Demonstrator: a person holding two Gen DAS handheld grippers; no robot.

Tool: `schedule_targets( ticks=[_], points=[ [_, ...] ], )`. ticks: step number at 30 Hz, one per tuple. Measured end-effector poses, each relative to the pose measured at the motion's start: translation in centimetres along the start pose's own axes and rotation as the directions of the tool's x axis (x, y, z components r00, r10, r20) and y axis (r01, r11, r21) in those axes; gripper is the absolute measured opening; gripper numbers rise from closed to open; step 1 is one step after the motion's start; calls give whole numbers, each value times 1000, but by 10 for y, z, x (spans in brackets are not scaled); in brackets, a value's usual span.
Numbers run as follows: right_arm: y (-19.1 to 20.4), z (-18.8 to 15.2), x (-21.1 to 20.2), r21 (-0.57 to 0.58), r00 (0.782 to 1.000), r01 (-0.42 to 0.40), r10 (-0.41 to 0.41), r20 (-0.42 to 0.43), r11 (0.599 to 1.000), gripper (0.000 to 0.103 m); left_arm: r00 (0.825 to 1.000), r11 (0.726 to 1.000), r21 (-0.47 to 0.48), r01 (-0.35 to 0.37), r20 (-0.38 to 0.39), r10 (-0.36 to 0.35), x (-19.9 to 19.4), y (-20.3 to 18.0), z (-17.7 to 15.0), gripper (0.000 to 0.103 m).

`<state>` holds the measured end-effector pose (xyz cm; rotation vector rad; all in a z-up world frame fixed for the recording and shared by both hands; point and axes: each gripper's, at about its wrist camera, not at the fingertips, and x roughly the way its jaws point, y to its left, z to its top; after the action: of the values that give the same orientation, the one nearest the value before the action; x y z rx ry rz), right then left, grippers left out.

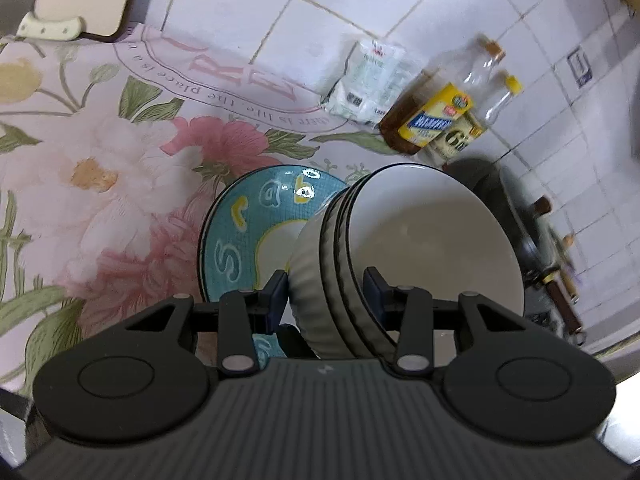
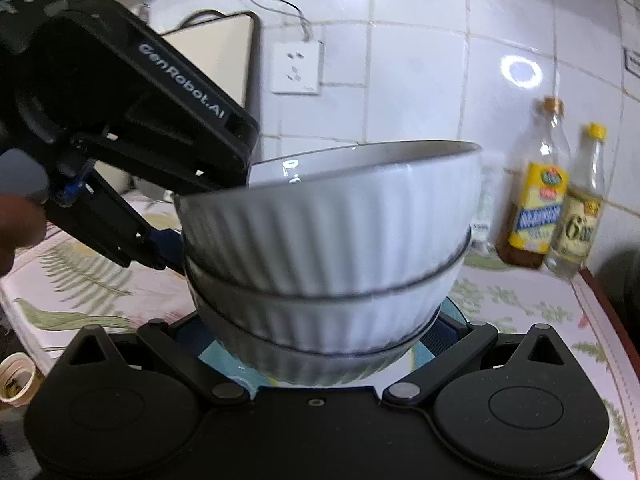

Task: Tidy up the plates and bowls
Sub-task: 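Lift the bowl stack with the left gripper and lower it onto the teal egg plate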

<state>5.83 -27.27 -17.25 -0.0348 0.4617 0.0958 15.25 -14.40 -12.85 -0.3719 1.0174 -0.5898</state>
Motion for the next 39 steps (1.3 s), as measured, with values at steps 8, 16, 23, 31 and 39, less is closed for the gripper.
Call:
schedule_targets(
  ticks=[8,16,23,31,39],
  points=[
    [-17,-5,19,15,998,8,-7,-58,1000,103,1000,1000,0,5,-21,-5,28,1,3,39],
    [-21,-3,33,0,994,-4,4,-106,1000,103,1000,1000,-27,1,-18,-1,40,9,4,39],
    [-14,1,37,-51,991,-3,-4,-133,999,103,999,997,-75,32,9,-32,41,23,2,40],
    [-5,-2,39,-107,988,3,-19,-152,994,103,999,995,-97,15,36,-12,40,27,0,41],
    [-5,-3,13,-44,992,13,-18,-124,999,103,996,994,-80,-69,57,73,29,23,2,41]
  ],
)
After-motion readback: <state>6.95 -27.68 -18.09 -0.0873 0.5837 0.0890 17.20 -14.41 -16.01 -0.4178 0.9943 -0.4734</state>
